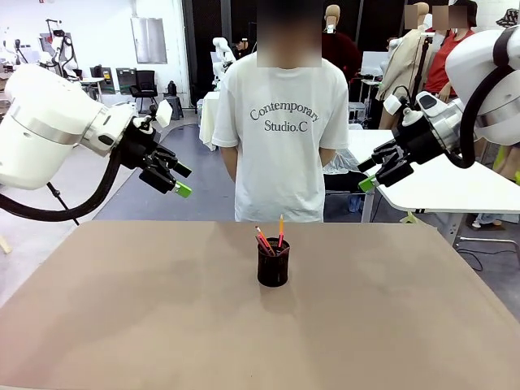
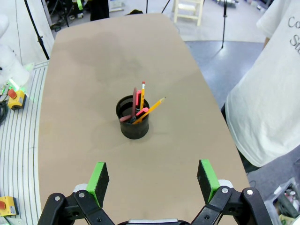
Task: Place the pens into the pen holder.
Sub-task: Pick up a writing instrument from the table and place it into the Pen holder.
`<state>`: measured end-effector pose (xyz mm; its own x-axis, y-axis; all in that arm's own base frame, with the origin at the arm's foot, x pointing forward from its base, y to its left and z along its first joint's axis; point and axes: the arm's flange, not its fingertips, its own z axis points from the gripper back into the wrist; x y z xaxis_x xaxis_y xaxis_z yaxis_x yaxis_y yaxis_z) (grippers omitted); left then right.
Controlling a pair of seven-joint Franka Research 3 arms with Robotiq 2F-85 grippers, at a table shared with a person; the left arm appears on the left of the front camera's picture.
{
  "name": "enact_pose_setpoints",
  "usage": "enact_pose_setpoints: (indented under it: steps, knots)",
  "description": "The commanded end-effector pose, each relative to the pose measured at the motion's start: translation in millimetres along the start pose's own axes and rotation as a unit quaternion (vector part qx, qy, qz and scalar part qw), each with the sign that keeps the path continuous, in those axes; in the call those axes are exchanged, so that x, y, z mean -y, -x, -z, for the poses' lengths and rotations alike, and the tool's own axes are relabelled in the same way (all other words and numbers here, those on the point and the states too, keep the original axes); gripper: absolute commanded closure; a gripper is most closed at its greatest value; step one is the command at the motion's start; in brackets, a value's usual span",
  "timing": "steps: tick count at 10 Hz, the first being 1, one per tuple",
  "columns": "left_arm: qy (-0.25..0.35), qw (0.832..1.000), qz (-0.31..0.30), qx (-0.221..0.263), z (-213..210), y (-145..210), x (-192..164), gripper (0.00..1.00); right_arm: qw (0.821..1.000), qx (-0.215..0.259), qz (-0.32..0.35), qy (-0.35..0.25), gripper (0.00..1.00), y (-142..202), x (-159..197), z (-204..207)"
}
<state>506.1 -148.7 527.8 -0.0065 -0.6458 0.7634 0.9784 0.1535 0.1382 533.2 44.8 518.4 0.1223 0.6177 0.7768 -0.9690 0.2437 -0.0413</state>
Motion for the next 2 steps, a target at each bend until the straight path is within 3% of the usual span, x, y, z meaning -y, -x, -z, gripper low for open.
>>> enact_pose_setpoints:
  steps: [1, 2]
  knots:
    - [0.000, 1.000, -0.002, -0.005, -0.8, -1.8, -0.5, 0.00, 1.000, -0.002, -0.003, 0.003, 0.00, -2.2, -0.5, -0.5]
    - [0.000, 1.000, -0.002, -0.005, -0.8, -1.8, -0.5, 0.00, 1.000, -0.002, -0.003, 0.003, 0.00, -2.2, -0.5, -0.5]
